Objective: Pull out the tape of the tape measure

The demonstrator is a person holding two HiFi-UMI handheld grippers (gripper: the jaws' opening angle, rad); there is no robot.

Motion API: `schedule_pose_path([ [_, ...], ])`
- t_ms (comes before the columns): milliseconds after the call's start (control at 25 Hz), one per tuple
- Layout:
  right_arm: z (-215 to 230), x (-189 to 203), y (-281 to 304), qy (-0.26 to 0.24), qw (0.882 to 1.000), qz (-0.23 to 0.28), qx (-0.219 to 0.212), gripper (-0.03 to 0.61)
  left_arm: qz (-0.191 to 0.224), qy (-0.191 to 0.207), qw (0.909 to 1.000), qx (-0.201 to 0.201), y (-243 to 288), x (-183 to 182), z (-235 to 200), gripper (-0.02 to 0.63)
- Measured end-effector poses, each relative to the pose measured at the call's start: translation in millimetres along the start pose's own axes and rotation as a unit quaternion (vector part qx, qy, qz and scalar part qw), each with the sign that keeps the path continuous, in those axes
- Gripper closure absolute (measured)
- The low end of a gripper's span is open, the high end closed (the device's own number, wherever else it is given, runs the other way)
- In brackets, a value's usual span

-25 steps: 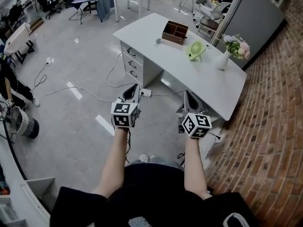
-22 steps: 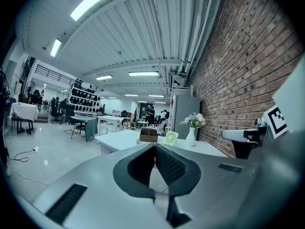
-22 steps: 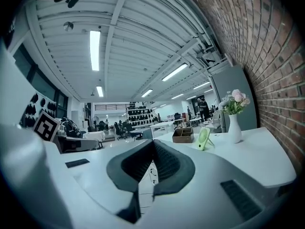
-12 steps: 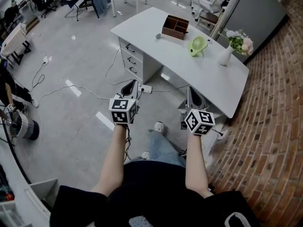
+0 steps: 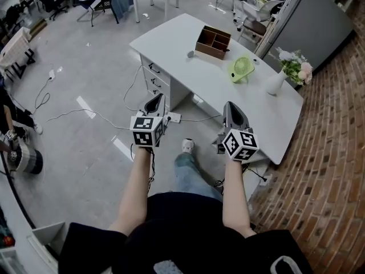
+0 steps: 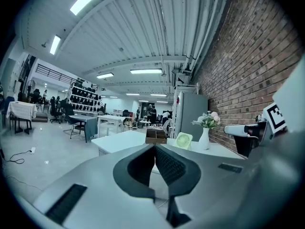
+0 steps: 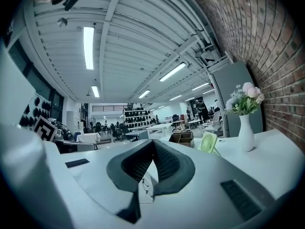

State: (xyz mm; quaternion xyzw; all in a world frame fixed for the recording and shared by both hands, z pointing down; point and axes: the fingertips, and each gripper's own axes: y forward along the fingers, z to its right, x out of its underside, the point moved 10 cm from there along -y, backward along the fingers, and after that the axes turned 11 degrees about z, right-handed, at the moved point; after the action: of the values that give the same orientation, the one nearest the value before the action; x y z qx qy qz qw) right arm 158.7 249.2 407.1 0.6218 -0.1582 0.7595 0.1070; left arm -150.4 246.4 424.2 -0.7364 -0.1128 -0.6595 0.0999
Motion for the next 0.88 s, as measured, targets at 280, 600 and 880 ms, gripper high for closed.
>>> schedule_pose_path([
  [280, 56, 22, 114, -0.002, 1.000, -0.026, -0.014, 0.577, -0.025, -0.009, 0.9996, -0.013, 116, 20, -25, 0.591],
  [600, 109, 27, 271, 0.013, 0.997, -0.051, -0.051, 0.576, -0.049, 0.005, 0.9986, -0.020, 263, 15, -59, 0.591],
  [880, 136, 45, 366, 0.028, 0.993, -0.079, -0.079, 0.576, -0.068, 0.032, 0.9971, -0.014, 350, 26, -79, 0.591],
])
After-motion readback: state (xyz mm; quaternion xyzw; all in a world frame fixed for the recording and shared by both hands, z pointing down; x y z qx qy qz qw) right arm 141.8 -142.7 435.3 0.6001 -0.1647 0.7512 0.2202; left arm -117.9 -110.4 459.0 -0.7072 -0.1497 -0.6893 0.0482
